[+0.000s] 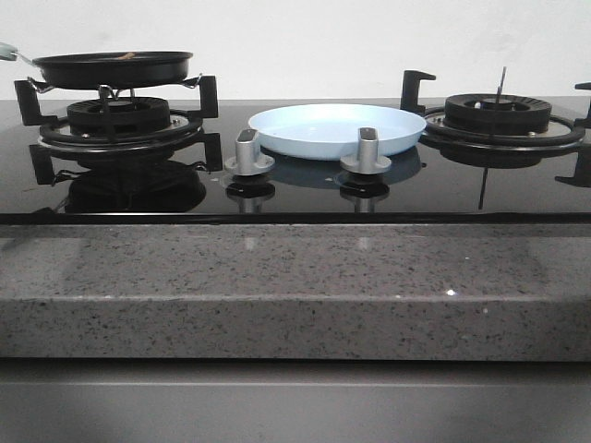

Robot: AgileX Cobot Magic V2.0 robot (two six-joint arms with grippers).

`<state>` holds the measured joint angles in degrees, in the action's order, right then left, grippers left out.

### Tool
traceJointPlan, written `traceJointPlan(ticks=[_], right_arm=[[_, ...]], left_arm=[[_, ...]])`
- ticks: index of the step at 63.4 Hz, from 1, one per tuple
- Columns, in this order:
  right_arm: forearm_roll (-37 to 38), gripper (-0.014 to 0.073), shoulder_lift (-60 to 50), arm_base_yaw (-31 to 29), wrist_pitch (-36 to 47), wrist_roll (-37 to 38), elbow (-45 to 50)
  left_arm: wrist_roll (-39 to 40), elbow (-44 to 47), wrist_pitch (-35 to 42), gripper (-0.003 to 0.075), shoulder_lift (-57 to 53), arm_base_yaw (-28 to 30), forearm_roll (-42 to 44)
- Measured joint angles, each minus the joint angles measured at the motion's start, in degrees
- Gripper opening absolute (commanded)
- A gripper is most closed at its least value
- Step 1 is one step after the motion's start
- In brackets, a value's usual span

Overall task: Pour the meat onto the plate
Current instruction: 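Move the right gripper down to the light blue plate rim and grasp it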

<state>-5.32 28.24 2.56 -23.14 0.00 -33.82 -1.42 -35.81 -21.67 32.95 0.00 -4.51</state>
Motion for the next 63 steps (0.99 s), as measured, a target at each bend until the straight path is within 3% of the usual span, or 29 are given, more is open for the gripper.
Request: traceJointPlan(ticks=[25, 37, 50, 63], right_arm=[[0.00, 0.0539, 0.00, 0.00, 0.52, 0.00, 0.00], [-3.48, 0.0539, 2.01, 0.00, 0.58, 0.00, -0.80], [-5.09, 0.0539, 13.00, 0.00, -4.36, 0.00, -8.36], [-6.55, 0.0539, 29.03, 1.16, -13.00, 0.00, -22.56]], left_arm=[[0.00, 0.00, 0.13, 0.0606, 0.00, 0.00, 0.00], [0.00, 0.00, 0.13, 0.0606, 0.00, 0.00, 0.00], [0.00, 0.00, 0.13, 0.0606, 0.00, 0.00, 0.00], [0.00, 0.00, 0.13, 0.0606, 0.00, 0.00, 0.00]])
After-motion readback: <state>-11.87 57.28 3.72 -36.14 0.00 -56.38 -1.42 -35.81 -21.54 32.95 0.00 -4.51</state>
